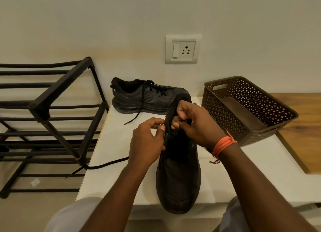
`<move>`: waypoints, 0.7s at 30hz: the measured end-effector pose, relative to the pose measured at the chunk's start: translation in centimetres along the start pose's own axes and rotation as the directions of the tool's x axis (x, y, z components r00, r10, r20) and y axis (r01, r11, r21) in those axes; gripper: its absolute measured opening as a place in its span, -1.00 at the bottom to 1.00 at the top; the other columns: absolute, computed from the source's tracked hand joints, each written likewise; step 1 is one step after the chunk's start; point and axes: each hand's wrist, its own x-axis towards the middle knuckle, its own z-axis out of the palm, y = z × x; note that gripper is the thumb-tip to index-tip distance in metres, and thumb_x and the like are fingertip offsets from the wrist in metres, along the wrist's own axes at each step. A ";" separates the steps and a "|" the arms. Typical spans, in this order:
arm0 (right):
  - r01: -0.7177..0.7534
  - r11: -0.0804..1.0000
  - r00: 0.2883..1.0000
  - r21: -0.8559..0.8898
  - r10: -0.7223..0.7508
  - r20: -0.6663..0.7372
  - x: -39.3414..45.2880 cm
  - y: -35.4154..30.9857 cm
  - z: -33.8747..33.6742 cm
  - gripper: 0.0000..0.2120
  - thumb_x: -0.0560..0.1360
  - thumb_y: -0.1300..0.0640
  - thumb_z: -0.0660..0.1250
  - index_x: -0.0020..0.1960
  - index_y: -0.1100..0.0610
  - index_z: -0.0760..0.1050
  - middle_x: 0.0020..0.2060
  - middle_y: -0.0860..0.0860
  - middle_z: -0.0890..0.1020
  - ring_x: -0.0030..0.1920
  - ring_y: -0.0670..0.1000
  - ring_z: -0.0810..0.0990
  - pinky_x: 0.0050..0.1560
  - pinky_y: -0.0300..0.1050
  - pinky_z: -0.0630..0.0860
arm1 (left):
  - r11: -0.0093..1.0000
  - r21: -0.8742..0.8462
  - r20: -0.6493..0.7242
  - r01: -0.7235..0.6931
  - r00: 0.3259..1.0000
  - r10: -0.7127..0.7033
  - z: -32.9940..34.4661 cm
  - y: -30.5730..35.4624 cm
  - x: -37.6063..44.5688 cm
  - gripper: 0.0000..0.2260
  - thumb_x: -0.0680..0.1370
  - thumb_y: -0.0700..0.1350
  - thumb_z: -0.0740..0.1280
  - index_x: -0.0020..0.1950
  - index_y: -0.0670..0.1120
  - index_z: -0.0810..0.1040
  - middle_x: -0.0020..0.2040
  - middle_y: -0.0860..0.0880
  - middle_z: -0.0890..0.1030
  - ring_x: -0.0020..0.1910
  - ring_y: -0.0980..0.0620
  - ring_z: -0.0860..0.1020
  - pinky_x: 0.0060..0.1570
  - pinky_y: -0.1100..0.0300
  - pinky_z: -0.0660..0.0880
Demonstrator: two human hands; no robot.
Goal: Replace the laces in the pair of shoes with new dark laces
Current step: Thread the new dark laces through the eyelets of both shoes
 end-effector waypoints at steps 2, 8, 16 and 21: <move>0.006 0.999 1.000 0.043 -0.006 0.004 -0.1 0.1 0.0 -0.77 0.50 0.39 0.31 -0.20 0.20 0.29 -0.33 0.10 0.63 -0.25 -0.13 0.65 -0.10 -0.19 0.59 | 1.000 -0.029 0.000 0.012 1.000 -0.012 -0.1 0.0 0.0 -0.86 0.59 -0.09 0.31 0.13 0.08 0.56 -0.06 0.21 0.55 -0.46 0.12 0.61 -0.42 0.34 0.49; -0.005 0.996 0.999 0.092 0.001 0.046 0.5 0.5 -0.3 -0.80 0.50 0.39 0.32 -0.19 0.28 0.32 -0.28 0.18 0.66 -0.18 -0.02 0.69 -0.04 -0.07 0.62 | 0.999 -0.045 -0.002 0.015 1.000 -0.015 -0.1 0.1 -0.1 -0.84 0.59 -0.07 0.31 0.16 0.06 0.57 -0.10 0.27 0.52 -0.45 0.12 0.61 -0.43 0.37 0.49; -0.068 0.998 0.997 -0.004 0.068 0.029 1.3 0.6 0.6 -0.76 0.49 0.36 0.33 -0.17 0.07 0.36 -0.26 0.05 0.66 -0.16 -0.07 0.67 -0.02 -0.04 0.63 | 0.998 -0.069 -0.005 0.007 1.000 -0.008 -0.2 0.7 -0.3 -0.78 0.58 -0.07 0.33 0.21 -0.01 0.59 0.00 0.15 0.56 -0.47 0.17 0.59 -0.43 0.46 0.45; -0.104 0.980 0.993 0.170 0.112 -0.039 0.3 0.8 0.3 -0.84 0.46 0.37 0.40 -0.01 0.24 0.48 -0.22 0.08 0.70 -0.15 -0.07 0.69 0.00 -0.13 0.63 | 0.999 -0.040 -0.028 0.022 0.999 -0.024 0.0 1.0 -0.5 -0.71 0.53 0.10 0.34 0.19 0.01 0.60 0.04 0.11 0.63 -0.43 0.11 0.62 -0.30 0.31 0.56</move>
